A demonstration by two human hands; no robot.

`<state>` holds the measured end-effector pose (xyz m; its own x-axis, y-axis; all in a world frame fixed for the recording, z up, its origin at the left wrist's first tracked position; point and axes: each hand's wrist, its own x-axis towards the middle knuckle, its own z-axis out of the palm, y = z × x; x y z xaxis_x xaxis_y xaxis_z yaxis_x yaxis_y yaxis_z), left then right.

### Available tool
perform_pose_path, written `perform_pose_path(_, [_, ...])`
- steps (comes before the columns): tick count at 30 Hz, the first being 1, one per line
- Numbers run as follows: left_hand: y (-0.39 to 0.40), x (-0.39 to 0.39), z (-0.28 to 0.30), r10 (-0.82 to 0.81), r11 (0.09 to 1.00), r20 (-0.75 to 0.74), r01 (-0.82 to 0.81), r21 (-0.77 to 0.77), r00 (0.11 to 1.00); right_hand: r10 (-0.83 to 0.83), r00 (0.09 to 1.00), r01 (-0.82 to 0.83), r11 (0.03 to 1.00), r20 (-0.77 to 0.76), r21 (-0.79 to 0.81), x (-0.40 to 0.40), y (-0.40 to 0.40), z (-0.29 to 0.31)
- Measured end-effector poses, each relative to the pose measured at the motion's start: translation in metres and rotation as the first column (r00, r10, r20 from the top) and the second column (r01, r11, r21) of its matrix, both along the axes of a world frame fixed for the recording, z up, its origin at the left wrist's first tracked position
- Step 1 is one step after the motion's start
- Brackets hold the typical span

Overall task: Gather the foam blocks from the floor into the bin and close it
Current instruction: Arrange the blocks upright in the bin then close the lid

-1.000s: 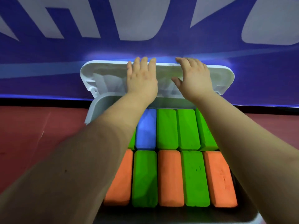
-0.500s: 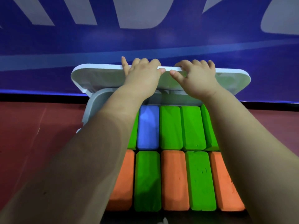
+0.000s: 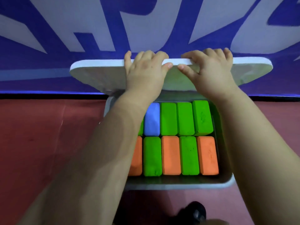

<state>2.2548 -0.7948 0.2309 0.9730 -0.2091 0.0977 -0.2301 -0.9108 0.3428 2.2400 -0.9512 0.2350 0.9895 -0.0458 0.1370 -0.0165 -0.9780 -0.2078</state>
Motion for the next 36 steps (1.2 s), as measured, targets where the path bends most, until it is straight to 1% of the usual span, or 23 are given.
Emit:
perform_pose_path(2, [0.004,-0.016,0.002,-0.054,0.998,-0.060,0.053,-0.027,0.997,0.003,0.993,0.004,0.999,-0.121,0.052,-0.015,-0.002,0.007])
perform_pose_path(3, [0.007,-0.025,0.002,-0.085,0.996,-0.117,0.081,-0.034,0.990,0.003,0.978,0.015,0.997,-0.208,0.082,-0.023,-0.003,0.009])
perform_pose_path(5, [0.011,-0.038,-0.002,-0.128,0.992,-0.210,0.121,-0.045,0.969,0.022,0.945,0.025,0.990,-0.327,0.138,-0.039,-0.003,0.006])
perform_pose_path(9, [0.024,-0.063,-0.005,-0.154,0.987,-0.427,0.155,-0.034,0.891,0.006,0.880,0.097,0.977,-0.474,0.191,-0.076,0.015,0.000])
perform_pose_path(11, [0.029,-0.076,-0.004,-0.171,0.985,-0.508,0.156,-0.073,0.844,0.009,0.845,0.112,0.975,-0.534,0.194,-0.092,0.021,0.000])
perform_pose_path(14, [0.031,-0.101,-0.004,-0.178,0.983,-0.567,0.118,-0.142,0.804,0.009,0.791,0.117,0.979,-0.612,0.166,-0.114,0.022,0.002])
perform_pose_path(18, [0.024,-0.144,-0.029,-0.148,0.989,-0.629,0.119,-0.087,0.763,-0.012,0.667,0.110,0.990,-0.745,0.082,-0.147,0.030,-0.018])
perform_pose_path(19, [0.022,-0.153,-0.039,-0.138,0.990,-0.649,0.116,-0.077,0.748,-0.021,0.650,0.110,0.992,-0.759,0.067,-0.155,0.031,-0.030])
perform_pose_path(20, [0.020,-0.161,-0.051,-0.128,0.992,-0.668,0.107,-0.073,0.733,-0.027,0.652,0.110,0.992,-0.758,0.059,-0.163,0.031,-0.045])
perform_pose_path(22, [0.016,-0.172,-0.077,-0.108,0.994,-0.683,0.083,-0.068,0.722,-0.032,0.684,0.097,0.994,-0.729,0.047,-0.177,0.030,-0.076])
perform_pose_path(24, [0.013,-0.182,-0.099,-0.088,0.996,-0.665,0.072,-0.051,0.742,-0.035,0.714,0.081,0.996,-0.700,0.033,-0.187,0.026,-0.101])
perform_pose_path(27, [0.010,-0.198,-0.122,-0.061,0.998,-0.603,0.062,-0.018,0.796,-0.002,0.785,0.036,0.998,-0.619,0.043,-0.204,0.023,-0.127])
perform_pose_path(31, [0.016,-0.216,-0.148,-0.053,0.996,-0.553,0.080,0.025,0.832,0.084,0.858,-0.011,0.989,-0.507,0.147,-0.224,0.024,-0.158])
perform_pose_path(36, [0.019,-0.236,-0.174,-0.121,0.988,-0.523,0.151,0.016,0.844,0.143,0.838,-0.041,0.979,-0.526,0.200,-0.240,0.017,-0.181])
